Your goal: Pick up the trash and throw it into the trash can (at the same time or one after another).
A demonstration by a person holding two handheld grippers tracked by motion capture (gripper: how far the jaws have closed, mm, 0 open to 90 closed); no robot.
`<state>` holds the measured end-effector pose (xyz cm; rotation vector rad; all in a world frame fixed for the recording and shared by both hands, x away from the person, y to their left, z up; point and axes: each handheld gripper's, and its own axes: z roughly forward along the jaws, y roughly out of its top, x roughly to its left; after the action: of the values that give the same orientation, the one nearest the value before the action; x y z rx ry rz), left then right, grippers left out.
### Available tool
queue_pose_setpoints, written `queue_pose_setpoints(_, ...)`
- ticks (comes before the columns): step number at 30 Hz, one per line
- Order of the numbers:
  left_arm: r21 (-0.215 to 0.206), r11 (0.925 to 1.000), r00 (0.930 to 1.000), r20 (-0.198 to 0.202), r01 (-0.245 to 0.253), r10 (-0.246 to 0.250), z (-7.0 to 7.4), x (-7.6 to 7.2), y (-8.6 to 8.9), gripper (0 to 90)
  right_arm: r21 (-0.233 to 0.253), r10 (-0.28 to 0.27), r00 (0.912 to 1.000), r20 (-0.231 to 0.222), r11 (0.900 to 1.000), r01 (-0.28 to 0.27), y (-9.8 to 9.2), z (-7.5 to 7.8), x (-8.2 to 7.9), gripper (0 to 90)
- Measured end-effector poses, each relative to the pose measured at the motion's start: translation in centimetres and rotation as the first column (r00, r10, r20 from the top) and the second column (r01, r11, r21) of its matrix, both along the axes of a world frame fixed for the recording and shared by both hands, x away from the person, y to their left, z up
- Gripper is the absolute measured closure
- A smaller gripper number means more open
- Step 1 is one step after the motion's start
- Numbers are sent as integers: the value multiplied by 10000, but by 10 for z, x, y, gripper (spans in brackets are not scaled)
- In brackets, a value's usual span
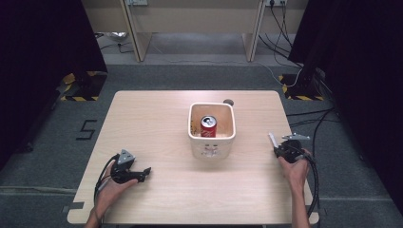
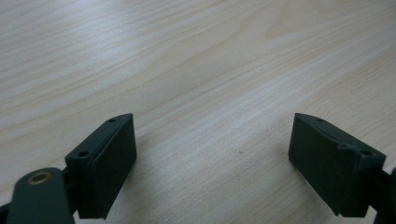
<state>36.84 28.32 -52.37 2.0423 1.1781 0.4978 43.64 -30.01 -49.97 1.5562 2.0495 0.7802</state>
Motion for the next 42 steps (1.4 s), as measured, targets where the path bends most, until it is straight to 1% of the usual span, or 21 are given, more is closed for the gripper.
queue_pose_setpoints(1, -2, 10000, 10000, -1, -1, 1, 0, 0, 0, 144, 95, 22, 10000, 8, 10000, -22, -1, 0, 0, 775)
queue_pose_setpoints(5, -3, 10000, 10000, 0, -3, 3, 0, 0, 0, 144, 160, 10, 10000, 26, 9999, -10, -1, 0, -1, 787)
queue_pose_setpoints(6, -3, 10000, 10000, 0, -3, 3, 0, 0, 0, 144, 138, 54, 10000, 70, 9999, -55, -1, 0, -1, 788)
queue_pose_setpoints(9, 1, 10000, 10000, -1, -1, 1, 0, 0, 0, 143, 323, 146, 9997, 200, 9994, -153, 0, 3, -3, 789)
queue_pose_setpoints(13, -4, 10000, 10000, 0, -3, 3, 0, 0, 0, 144, 522, 225, 9980, 583, 9983, -256, 0, 13, -7, 789)
queue_pose_setpoints(16, -1, 10000, 10000, 0, 0, 0, 0, 0, 0, 143, 793, 254, 9955, 914, 9963, -327, -1, 22, -11, 790)
queue_pose_setpoints(19, -3, 10000, 10000, 1, -4, 4, 0, 0, 0, 144, 1031, 362, 9916, 1242, 9935, -491, 1, 33, -15, 790)
queue_pose_setpoints(21, -2, 10000, 10000, -1, -2, 2, 0, 0, 0, 144, 1073, 440, 9883, 1458, 9924, -601, 3, 40, -17, 790)
queue_pose_setpoints(25, 1, 10000, 10000, 0, 0, 0, 0, 0, 0, 144, 1278, 641, 9797, 1902, 9878, -894, 8, 57, -20, 790)
queue_pose_setpoints(30, 0, 10000, 10000, -1, 0, 0, 0, 0, 0, 144, 1460, 864, 9691, 2312, 9817, -1224, 16, 79, -20, 790)
queue_pose_setpoints(33, 0, 10000, 10000, -1, -1, 1, 0, 0, 0, 144, 1527, 1056, 9603, 2583, 9771, -1485, 22, 93, -20, 790)
queue_pose_setpoints(35, 0, 10000, 10000, -2, 0, 0, 0, 0, 0, 144, 1515, 1200, 9528, 2790, 9742, -1670, 26, 104, -20, 790)
queue_pose_setpoints(37, -1, 10000, 10000, -2, -2, 2, 0, 0, 0, 144, 1652, 1316, 9444, 3013, 9683, -1876, 30, 115, -19, 790)
queue_pose_setpoints(39, 1, 10000, 10000, -1, 0, 0, 0, 0, 0, 144, 1736, 1429, 9378, 3164, 9632, -2053, 35, 125, -18, 790)
queue_pose_setpoints(40, 1, 10000, 10000, 1, 1, -1, 0, 0, 0, 144, 1743, 1535, 9328, 3261, 9600, -2189, 39, 131, -17, 790)
queue_pose_setpoints(42, 13, 10000, 10000, 6, 9, -9, 0, 0, 0, 144, 1721, 1651, 9272, 3363, 9572, -2329, 44, 140, -16, 790)
